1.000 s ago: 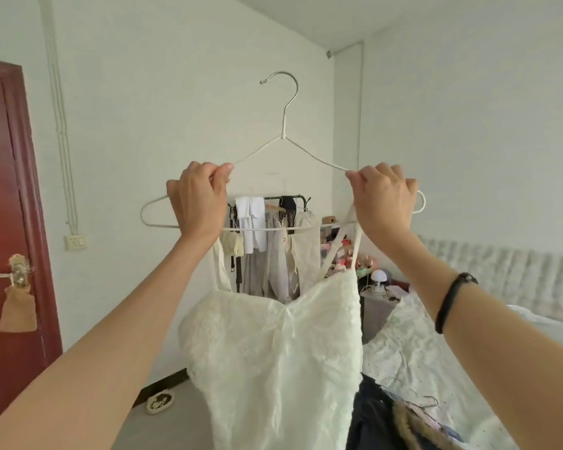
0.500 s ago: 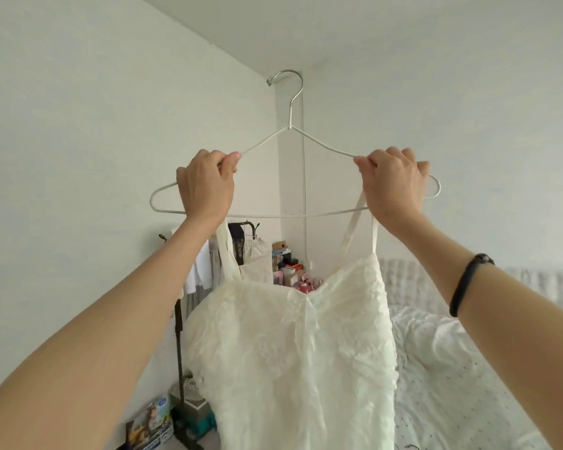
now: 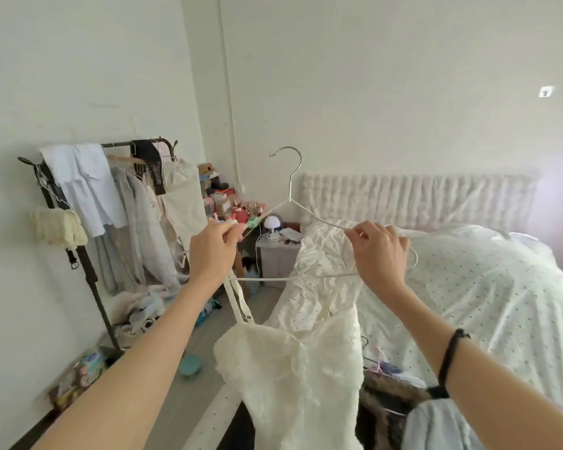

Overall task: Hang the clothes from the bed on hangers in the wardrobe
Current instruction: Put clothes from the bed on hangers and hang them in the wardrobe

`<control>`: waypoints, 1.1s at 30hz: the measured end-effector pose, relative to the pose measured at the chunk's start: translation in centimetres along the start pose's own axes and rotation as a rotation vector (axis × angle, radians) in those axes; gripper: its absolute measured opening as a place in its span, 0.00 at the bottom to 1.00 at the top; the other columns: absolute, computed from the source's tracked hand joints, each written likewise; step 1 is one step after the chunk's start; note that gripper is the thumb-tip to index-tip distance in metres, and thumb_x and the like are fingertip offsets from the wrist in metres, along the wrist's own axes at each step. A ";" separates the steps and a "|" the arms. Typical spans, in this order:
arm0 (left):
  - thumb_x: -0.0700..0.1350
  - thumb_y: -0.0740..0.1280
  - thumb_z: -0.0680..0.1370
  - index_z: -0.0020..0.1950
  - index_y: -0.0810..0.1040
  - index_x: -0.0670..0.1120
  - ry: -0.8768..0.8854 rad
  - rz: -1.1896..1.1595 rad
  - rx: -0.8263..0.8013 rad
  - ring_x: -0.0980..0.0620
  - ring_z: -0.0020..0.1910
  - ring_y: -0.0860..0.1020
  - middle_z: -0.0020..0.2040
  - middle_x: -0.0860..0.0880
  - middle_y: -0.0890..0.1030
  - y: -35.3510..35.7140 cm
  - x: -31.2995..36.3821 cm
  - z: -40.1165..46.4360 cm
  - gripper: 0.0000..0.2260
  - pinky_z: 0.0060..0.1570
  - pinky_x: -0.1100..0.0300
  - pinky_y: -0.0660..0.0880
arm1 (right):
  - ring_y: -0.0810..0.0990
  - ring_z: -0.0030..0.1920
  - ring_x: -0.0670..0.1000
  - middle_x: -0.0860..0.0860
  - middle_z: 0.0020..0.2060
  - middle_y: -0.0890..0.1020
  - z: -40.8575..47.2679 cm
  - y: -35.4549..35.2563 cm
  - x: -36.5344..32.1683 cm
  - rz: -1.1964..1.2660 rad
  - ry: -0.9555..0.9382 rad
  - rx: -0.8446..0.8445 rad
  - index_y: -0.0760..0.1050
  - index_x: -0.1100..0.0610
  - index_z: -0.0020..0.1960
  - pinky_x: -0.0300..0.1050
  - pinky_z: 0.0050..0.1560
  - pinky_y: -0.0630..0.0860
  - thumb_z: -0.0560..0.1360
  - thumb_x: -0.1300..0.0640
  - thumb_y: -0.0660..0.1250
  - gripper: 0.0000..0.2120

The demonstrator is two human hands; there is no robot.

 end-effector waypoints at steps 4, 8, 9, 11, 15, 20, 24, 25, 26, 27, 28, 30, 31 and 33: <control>0.49 0.63 0.78 0.37 0.77 0.47 -0.085 -0.098 -0.228 0.50 0.37 0.74 0.38 0.47 0.77 6.8 -7.0 -3.5 0.12 0.39 0.57 0.67 | 0.73 0.53 0.54 0.51 0.47 0.81 -5.8 6.2 3.9 -0.061 0.141 -0.144 0.78 0.57 0.49 0.50 0.56 0.61 0.78 0.49 0.61 0.13; 0.49 0.64 0.78 0.38 0.78 0.45 -0.165 -0.146 -0.408 0.52 0.34 0.73 0.35 0.51 0.74 11.8 -11.7 -9.6 0.11 0.35 0.61 0.63 | 0.73 0.52 0.53 0.50 0.46 0.81 -12.3 9.6 7.7 -0.113 0.283 -0.279 0.79 0.55 0.48 0.49 0.55 0.61 0.77 0.49 0.62 0.11; 0.48 0.64 0.78 0.38 0.78 0.45 -0.179 -0.152 -0.453 0.52 0.34 0.73 0.35 0.50 0.75 12.9 -12.6 -11.2 0.11 0.35 0.61 0.64 | 0.73 0.52 0.53 0.49 0.45 0.81 -13.9 9.9 8.5 -0.131 0.310 -0.303 0.79 0.55 0.48 0.49 0.55 0.61 0.77 0.49 0.62 0.11; 0.48 0.64 0.78 0.38 0.78 0.47 -0.198 -0.177 -0.549 0.52 0.35 0.73 0.35 0.51 0.75 15.0 -13.9 -14.0 0.10 0.35 0.64 0.64 | 0.73 0.52 0.53 0.48 0.44 0.81 -16.8 10.4 10.0 -0.160 0.348 -0.329 0.79 0.54 0.47 0.49 0.54 0.61 0.77 0.50 0.63 0.10; 0.48 0.63 0.78 0.39 0.75 0.48 -0.263 -0.184 -0.717 0.57 0.35 0.73 0.37 0.50 0.76 18.7 -16.4 -19.1 0.09 0.35 0.74 0.66 | 0.73 0.51 0.51 0.46 0.44 0.80 -21.9 12.6 13.1 -0.245 0.425 -0.417 0.79 0.51 0.47 0.45 0.50 0.59 0.77 0.49 0.62 0.09; 0.48 0.61 0.79 0.41 0.75 0.48 -0.302 -0.120 -0.848 0.58 0.36 0.74 0.39 0.52 0.76 23.2 -19.7 -22.5 0.08 0.34 0.73 0.66 | 0.72 0.48 0.50 0.46 0.43 0.79 -25.8 16.6 16.7 -0.250 0.520 -0.503 0.79 0.51 0.47 0.46 0.51 0.61 0.77 0.49 0.62 0.09; 0.48 0.61 0.79 0.43 0.77 0.48 -0.280 -0.117 -0.874 0.54 0.39 0.75 0.40 0.52 0.75 29.3 -20.1 -21.1 0.08 0.44 0.60 0.71 | 0.70 0.47 0.49 0.46 0.42 0.78 -25.3 19.3 21.1 -0.238 0.580 -0.483 0.78 0.53 0.47 0.43 0.50 0.57 0.78 0.51 0.61 0.09; 0.48 0.61 0.79 0.44 0.78 0.46 -0.259 -0.102 -0.860 0.53 0.40 0.75 0.40 0.52 0.75 31.1 -19.9 -20.0 0.09 0.49 0.56 0.71 | 0.71 0.48 0.50 0.47 0.43 0.79 -24.7 20.2 22.4 -0.238 0.592 -0.479 0.78 0.53 0.47 0.43 0.50 0.57 0.78 0.51 0.61 0.09; 0.48 0.61 0.79 0.45 0.79 0.45 -0.237 -0.080 -0.838 0.52 0.40 0.75 0.41 0.50 0.75 32.9 -19.9 -18.9 0.10 0.51 0.53 0.70 | 0.72 0.49 0.50 0.47 0.44 0.79 -23.9 21.3 23.7 -0.237 0.595 -0.478 0.78 0.53 0.48 0.44 0.51 0.58 0.78 0.51 0.60 0.10; 0.47 0.61 0.79 0.46 0.79 0.44 -0.211 -0.058 -0.812 0.51 0.41 0.75 0.41 0.49 0.76 34.7 -19.9 -17.7 0.10 0.53 0.52 0.69 | 0.72 0.50 0.51 0.48 0.46 0.79 -23.0 22.6 24.9 -0.237 0.588 -0.479 0.78 0.54 0.50 0.46 0.52 0.59 0.79 0.52 0.60 0.10; 0.47 0.61 0.79 0.46 0.79 0.44 -0.179 -0.034 -0.786 0.50 0.41 0.75 0.42 0.48 0.77 36.5 -20.2 -16.6 0.10 0.53 0.51 0.68 | 0.72 0.51 0.52 0.49 0.47 0.79 -22.0 24.1 26.2 -0.237 0.575 -0.482 0.78 0.54 0.51 0.48 0.53 0.60 0.79 0.53 0.59 0.10; 0.47 0.59 0.80 0.46 0.79 0.44 -0.135 0.032 -0.758 0.49 0.42 0.76 0.43 0.48 0.78 40.0 -21.7 -15.1 0.11 0.52 0.54 0.65 | 0.73 0.54 0.52 0.49 0.49 0.79 -20.5 27.6 28.5 -0.224 0.552 -0.508 0.78 0.54 0.52 0.49 0.54 0.62 0.79 0.54 0.58 0.10; 0.48 0.59 0.80 0.46 0.78 0.45 -0.125 0.072 -0.753 0.50 0.42 0.75 0.43 0.49 0.78 41.7 -22.8 -14.7 0.11 0.50 0.56 0.63 | 0.73 0.54 0.52 0.49 0.49 0.79 -20.0 29.5 29.6 -0.209 0.546 -0.523 0.78 0.54 0.52 0.49 0.55 0.62 0.80 0.54 0.58 0.10; 0.49 0.57 0.81 0.44 0.76 0.45 -0.110 0.170 -0.763 0.50 0.42 0.74 0.42 0.49 0.77 44.9 -25.3 -14.6 0.12 0.47 0.57 0.60 | 0.74 0.53 0.52 0.49 0.48 0.80 -19.4 33.7 31.9 -0.181 0.548 -0.560 0.78 0.56 0.50 0.51 0.56 0.63 0.79 0.56 0.59 0.09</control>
Point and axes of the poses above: each hand's wrist, its own z-axis towards the middle knuckle, its own y-axis out of the palm, x = y × z, the point moved 8 cm from there along z, towards the middle knuckle
